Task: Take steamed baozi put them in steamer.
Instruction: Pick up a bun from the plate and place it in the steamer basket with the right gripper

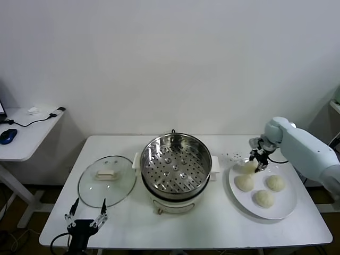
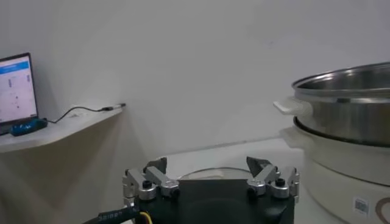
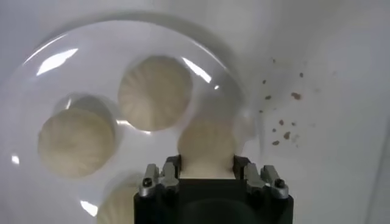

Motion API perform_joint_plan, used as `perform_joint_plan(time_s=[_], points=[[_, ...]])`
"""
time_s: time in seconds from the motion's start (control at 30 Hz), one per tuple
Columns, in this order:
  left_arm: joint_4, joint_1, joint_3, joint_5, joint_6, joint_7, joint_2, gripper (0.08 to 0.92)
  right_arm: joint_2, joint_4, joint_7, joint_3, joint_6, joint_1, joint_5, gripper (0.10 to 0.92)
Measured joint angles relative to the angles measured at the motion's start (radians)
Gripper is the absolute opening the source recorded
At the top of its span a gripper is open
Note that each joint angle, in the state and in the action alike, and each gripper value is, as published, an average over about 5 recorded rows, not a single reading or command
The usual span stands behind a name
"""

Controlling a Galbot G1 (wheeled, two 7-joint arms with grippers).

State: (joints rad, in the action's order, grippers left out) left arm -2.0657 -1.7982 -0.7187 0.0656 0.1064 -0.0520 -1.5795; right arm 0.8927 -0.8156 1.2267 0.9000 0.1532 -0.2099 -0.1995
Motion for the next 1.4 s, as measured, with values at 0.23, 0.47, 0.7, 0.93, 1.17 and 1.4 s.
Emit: perform_joint_plan(time_s=[0.23, 0.47, 0.7, 0.93, 1.17, 1.4], points=[[-0.004, -0.012, -0.001, -0.003, 0.001, 0.000, 0.001, 0.823, 0.049, -0.100, 0.008, 0.161, 0.127, -0.225, 0.064, 0.578], [-0.005, -0.021, 0.004, 0.000, 0.000, 0.000, -0.003, 0.823, 0.152, -0.207, -0.019, 0.231, 0.284, -0.364, 0.051, 0.580], [-0.007, -0.032, 0.005, -0.001, -0.004, 0.001, -0.004, 0.823, 0.265, -0.277, -0.045, 0.241, 0.400, -0.386, -0.013, 0.577], [-0.013, -0.039, 0.008, -0.002, -0.010, -0.001, -0.003, 0.823, 0.356, -0.292, -0.061, 0.238, 0.477, -0.325, -0.098, 0.577], [-0.015, -0.043, 0.002, -0.003, -0.013, -0.001, 0.001, 0.823, 0.403, -0.284, -0.071, 0.241, 0.523, -0.257, -0.166, 0.577], [-0.025, -0.049, 0.005, -0.022, -0.023, 0.000, -0.006, 0.823, 0.435, -0.247, -0.076, 0.240, 0.545, -0.199, -0.209, 0.577]])
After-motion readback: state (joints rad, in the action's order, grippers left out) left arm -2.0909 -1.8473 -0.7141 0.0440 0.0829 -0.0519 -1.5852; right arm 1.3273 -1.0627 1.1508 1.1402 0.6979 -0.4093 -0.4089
